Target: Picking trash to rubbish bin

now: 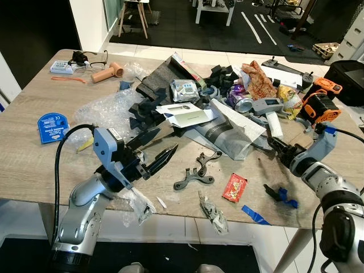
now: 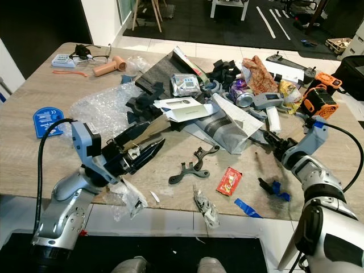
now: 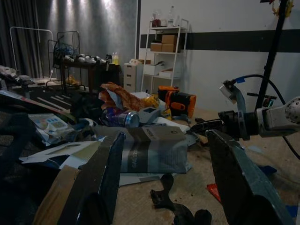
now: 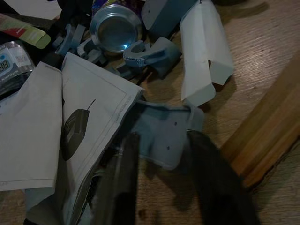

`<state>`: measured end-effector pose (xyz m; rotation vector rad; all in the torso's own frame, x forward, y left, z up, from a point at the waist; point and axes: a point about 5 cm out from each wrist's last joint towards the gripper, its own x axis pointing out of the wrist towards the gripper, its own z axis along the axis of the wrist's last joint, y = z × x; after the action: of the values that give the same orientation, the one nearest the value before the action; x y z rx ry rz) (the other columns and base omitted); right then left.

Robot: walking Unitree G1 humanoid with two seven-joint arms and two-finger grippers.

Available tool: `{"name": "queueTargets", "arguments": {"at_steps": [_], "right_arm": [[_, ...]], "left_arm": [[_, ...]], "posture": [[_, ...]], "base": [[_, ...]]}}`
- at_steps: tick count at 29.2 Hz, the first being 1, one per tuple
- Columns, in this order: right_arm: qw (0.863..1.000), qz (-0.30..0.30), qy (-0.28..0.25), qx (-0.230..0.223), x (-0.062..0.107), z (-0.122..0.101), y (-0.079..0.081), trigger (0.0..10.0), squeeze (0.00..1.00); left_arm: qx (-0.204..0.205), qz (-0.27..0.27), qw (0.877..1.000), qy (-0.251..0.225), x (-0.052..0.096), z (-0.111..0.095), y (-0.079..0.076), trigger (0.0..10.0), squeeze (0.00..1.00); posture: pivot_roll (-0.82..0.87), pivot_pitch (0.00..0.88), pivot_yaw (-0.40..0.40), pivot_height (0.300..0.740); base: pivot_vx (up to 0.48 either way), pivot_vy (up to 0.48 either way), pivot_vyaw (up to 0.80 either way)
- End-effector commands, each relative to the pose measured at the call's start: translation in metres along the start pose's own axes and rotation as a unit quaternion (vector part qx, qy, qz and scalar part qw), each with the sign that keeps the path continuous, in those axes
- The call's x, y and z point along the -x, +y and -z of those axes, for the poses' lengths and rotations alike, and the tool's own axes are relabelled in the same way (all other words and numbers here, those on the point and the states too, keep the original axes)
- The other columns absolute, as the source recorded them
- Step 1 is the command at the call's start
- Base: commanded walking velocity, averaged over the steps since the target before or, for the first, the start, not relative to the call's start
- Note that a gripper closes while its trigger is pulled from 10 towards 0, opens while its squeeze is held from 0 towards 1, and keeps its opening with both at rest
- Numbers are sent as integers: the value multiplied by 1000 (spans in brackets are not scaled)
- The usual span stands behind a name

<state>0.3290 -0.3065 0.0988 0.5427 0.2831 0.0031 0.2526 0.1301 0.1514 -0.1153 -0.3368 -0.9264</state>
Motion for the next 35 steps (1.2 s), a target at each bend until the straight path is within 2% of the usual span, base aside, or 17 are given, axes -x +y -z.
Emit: {"name": "queueTargets", "arguments": {"at_steps": [1, 10, 11, 13, 14, 15, 16, 20, 24, 27, 32, 33, 34, 35], "right_arm": [[1000, 11, 1, -9, 2, 4, -4, 0, 0], [1000, 13, -4, -8, 2, 4, -4, 0, 0], [999, 30, -10, 13, 3, 2, -7, 10000, 0], [999, 32, -11, 18, 3, 2, -7, 10000, 0], [999, 34, -15, 22, 3, 1, -7, 10000, 98], [999, 34, -15, 22, 3, 1, -7, 10000, 98], [999, 36, -20, 27, 2, -2, -6, 10000, 1000], [998, 30, -35, 39, -2, -12, 1, 10000, 1000], [995, 22, -48, 79, -12, -31, 20, 10000, 1000], [995, 20, -51, 86, -14, -33, 24, 10000, 1000], [993, 21, -45, 104, -17, -30, 28, 10000, 1000], [994, 16, -47, 100, -18, -31, 31, 10000, 357], [994, 12, -50, 95, -19, -32, 33, 10000, 102], [994, 7, -53, 91, -21, -33, 36, 10000, 0]], "left_arm": [[-7, 9, 1000, 18, 3, 3, -1, 10000, 0], [-7, 14, 1000, 17, 4, 3, -2, 10000, 0], [-6, 15, 1000, 18, 4, 3, -2, 10000, 0], [-6, 15, 1000, 18, 4, 3, -2, 10000, 0], [-6, 13, 1000, 18, 4, 3, -1, 10000, 0], [-6, 13, 1000, 18, 4, 3, -1, 10000, 0], [-6, 7, 1000, 18, 4, 2, 1, 10000, 0], [-18, 5, 1000, 22, 5, -5, 7, 10000, 0], [-49, 23, 998, 29, 0, -18, 13, 10000, 0], [-66, 25, 997, 33, -4, -23, 16, 10000, 0], [-65, 22, 996, 54, -11, -24, 22, 10000, 0], [-66, 24, 996, 54, -15, -25, 24, 10000, 0], [-70, 26, 996, 56, -18, -25, 26, 10000, 0], [-75, 27, 995, 57, -20, -26, 28, 10000, 0]], "posture": [[-76, 0, -48, 740], [-78, 0, -49, 740], [-78, 0, -48, 740], [-78, 0, -48, 740], [-78, 0, -48, 740], [-78, 0, -48, 740], [-78, 0, -48, 740], [-67, 0, -48, 740], [-72, 0, -37, 740], [-84, 0, -25, 740], [-98, 0, -6, 740], [-98, 0, -6, 740], [-101, 0, 0, 740], [-105, 0, 0, 740]], "base": [[0, 0, 0], [0, 0, 0], [0, 0, 0], [0, 0, 0], [0, 0, 0], [0, 0, 0], [0, 0, 0], [0, 0, 0], [0, 0, 0], [0, 0, 0], [0, 0, 0], [0, 0, 0], [0, 0, 0], [0, 0, 0]]}}
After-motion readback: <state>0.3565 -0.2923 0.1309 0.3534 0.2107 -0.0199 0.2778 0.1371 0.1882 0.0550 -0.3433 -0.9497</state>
